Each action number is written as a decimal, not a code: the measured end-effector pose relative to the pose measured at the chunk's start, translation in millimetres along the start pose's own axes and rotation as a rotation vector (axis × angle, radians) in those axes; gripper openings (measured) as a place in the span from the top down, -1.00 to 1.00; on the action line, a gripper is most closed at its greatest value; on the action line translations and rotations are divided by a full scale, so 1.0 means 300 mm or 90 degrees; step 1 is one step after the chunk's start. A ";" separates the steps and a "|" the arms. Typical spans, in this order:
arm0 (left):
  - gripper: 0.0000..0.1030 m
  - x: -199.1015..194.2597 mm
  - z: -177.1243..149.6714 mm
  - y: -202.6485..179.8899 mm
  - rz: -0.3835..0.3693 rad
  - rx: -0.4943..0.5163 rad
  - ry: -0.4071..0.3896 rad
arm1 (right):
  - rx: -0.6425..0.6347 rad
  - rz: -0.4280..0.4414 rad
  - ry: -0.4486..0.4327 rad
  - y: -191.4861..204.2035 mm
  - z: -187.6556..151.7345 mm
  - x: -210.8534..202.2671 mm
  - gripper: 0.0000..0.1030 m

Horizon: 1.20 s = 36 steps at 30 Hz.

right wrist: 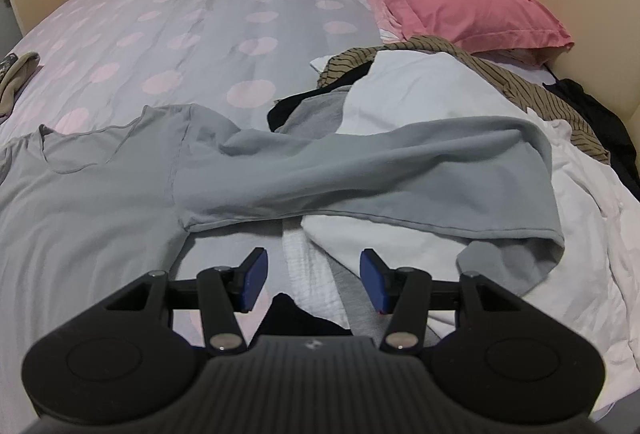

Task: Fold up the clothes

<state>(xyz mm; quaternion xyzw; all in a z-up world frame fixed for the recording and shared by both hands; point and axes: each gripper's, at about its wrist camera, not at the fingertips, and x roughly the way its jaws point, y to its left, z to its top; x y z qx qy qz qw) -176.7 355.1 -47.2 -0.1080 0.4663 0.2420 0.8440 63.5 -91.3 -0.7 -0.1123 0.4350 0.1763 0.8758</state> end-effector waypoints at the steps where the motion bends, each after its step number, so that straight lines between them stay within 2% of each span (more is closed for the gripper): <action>1: 0.04 0.014 -0.012 -0.002 -0.003 0.004 0.019 | -0.002 0.001 -0.001 0.003 0.001 -0.002 -0.06; 4: 0.04 0.051 -0.049 -0.008 -0.001 0.019 0.071 | -0.005 -0.001 -0.005 0.003 0.002 -0.004 -0.07; 7: 0.10 0.115 -0.076 0.002 -0.004 0.003 0.118 | -0.001 -0.001 -0.003 -0.009 0.001 -0.001 -0.08; 9: 0.37 0.147 -0.089 0.018 -0.021 -0.022 0.140 | 0.000 0.001 0.001 -0.012 0.001 0.004 -0.08; 10: 0.60 0.150 -0.091 0.024 -0.039 -0.038 0.143 | 0.000 0.002 0.002 -0.011 0.002 0.006 -0.08; 13: 0.94 0.116 -0.072 0.036 -0.040 -0.057 0.119 | -0.004 0.002 0.001 -0.006 0.005 0.003 -0.08; 14: 0.99 0.093 -0.059 0.048 -0.035 -0.066 0.103 | -0.006 0.001 0.000 -0.004 0.005 0.001 -0.08; 21: 1.00 -0.177 0.072 0.218 0.034 -0.179 -0.073 | 0.004 0.001 0.008 -0.015 -0.001 0.003 -0.09; 23: 1.00 -0.218 0.108 0.267 0.044 -0.187 -0.090 | 0.008 0.003 0.012 -0.019 -0.001 0.009 -0.09; 24: 1.00 -0.220 0.114 0.285 0.036 -0.185 -0.082 | 0.009 0.003 0.014 -0.019 -0.001 0.012 -0.09; 26: 1.00 -0.174 0.111 0.284 -0.008 -0.179 -0.038 | 0.009 0.004 0.016 -0.018 -0.001 0.016 -0.09; 27: 0.93 -0.150 0.102 0.269 -0.015 -0.173 -0.023 | 0.007 0.003 0.015 -0.015 -0.002 0.016 -0.09; 29: 0.63 -0.102 0.081 0.233 -0.018 -0.158 0.000 | 0.004 0.003 0.016 -0.011 -0.003 0.015 -0.09; 32: 0.59 -0.032 0.032 0.186 -0.039 -0.149 0.052 | 0.003 0.001 0.012 -0.007 -0.004 0.011 -0.10; 36: 0.54 0.046 -0.022 0.122 -0.042 -0.115 0.109 | 0.000 0.001 0.008 -0.003 -0.004 0.008 -0.16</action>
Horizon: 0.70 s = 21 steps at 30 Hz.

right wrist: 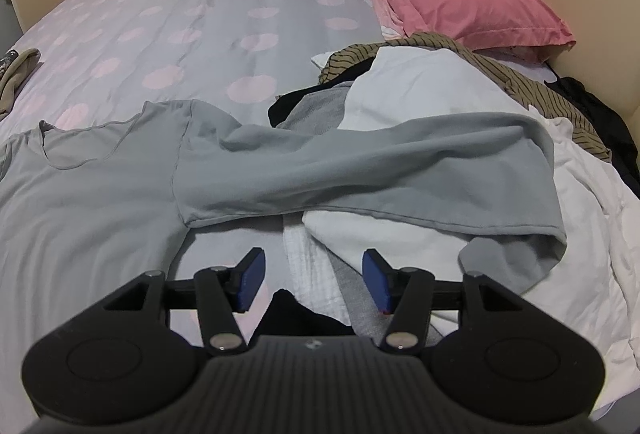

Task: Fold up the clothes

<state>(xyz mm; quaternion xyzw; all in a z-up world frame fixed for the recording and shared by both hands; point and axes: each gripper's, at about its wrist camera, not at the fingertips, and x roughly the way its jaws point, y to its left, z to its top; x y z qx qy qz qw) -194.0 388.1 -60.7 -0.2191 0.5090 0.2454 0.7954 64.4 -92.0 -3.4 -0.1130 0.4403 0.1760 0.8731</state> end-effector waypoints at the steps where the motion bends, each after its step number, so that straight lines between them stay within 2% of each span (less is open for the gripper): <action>1: 0.53 0.026 -0.007 -0.013 0.002 0.007 0.013 | -0.001 0.001 0.001 0.002 0.001 0.002 -0.16; 3: 0.53 0.077 -0.021 -0.040 0.005 0.022 0.038 | -0.003 0.001 0.001 0.004 0.001 0.004 -0.16; 6: 0.58 0.125 -0.042 -0.049 -0.002 0.010 0.061 | -0.006 -0.001 -0.003 0.008 0.001 0.000 -0.16; 7: 0.79 0.126 -0.045 -0.049 -0.003 0.008 0.056 | -0.008 -0.003 -0.004 0.007 0.000 -0.002 -0.16; 8: 0.91 0.107 -0.042 -0.046 -0.002 0.004 0.043 | -0.010 -0.006 -0.005 0.006 -0.001 -0.005 -0.16; 11: 0.95 0.030 -0.032 -0.037 0.002 -0.010 -0.004 | -0.008 -0.009 -0.007 -0.004 -0.002 -0.009 -0.17; 17: 0.95 -0.265 0.057 0.091 0.031 -0.100 -0.180 | -0.005 0.003 0.005 -0.008 -0.005 -0.001 -0.17; 21: 0.95 -0.428 0.155 0.209 0.092 -0.139 -0.263 | -0.011 0.005 0.013 0.003 -0.004 0.011 -0.17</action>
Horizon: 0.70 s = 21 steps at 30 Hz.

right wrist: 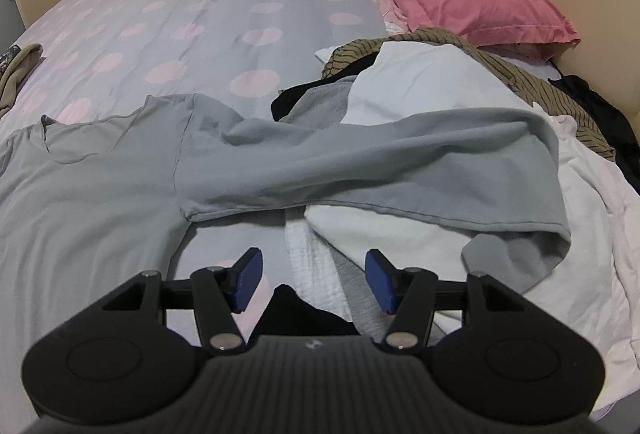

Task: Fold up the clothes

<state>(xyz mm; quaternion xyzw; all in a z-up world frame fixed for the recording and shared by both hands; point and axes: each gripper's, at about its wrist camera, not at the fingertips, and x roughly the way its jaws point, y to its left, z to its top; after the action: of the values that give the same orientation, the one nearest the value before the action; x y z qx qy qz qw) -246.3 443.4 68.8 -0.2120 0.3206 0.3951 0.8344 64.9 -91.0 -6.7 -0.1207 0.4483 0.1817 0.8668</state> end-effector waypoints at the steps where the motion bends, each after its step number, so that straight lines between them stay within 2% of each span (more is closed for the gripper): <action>1: 0.95 -0.016 0.039 0.027 0.018 -0.005 -0.017 | -0.002 -0.001 0.001 0.002 0.000 0.001 -0.17; 3: 0.95 -0.032 0.114 0.071 0.055 -0.017 -0.044 | -0.004 -0.004 0.003 0.006 -0.002 0.004 -0.17; 7: 0.95 -0.016 0.219 0.163 0.118 -0.049 -0.052 | -0.001 -0.014 0.013 -0.001 -0.006 0.019 -0.17; 11: 0.95 0.062 0.230 0.267 0.169 -0.046 -0.035 | 0.001 -0.026 0.025 -0.010 -0.012 0.043 -0.17; 17: 0.95 0.241 0.110 0.366 0.222 -0.057 0.058 | -0.003 -0.039 0.042 -0.011 -0.008 0.083 -0.17; 20: 0.90 0.309 0.039 0.380 0.240 -0.039 0.126 | -0.004 -0.044 0.045 -0.012 -0.001 0.092 -0.17; 21: 0.89 0.313 0.031 0.381 0.248 -0.033 0.132 | -0.005 -0.046 0.045 -0.013 0.002 0.096 -0.17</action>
<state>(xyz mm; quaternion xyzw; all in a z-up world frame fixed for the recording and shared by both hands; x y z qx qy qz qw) -288.6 566.7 -2.1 -0.2073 0.4294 0.5329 0.6990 82.2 -88.4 -29.8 -0.1465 0.4735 0.1478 0.8559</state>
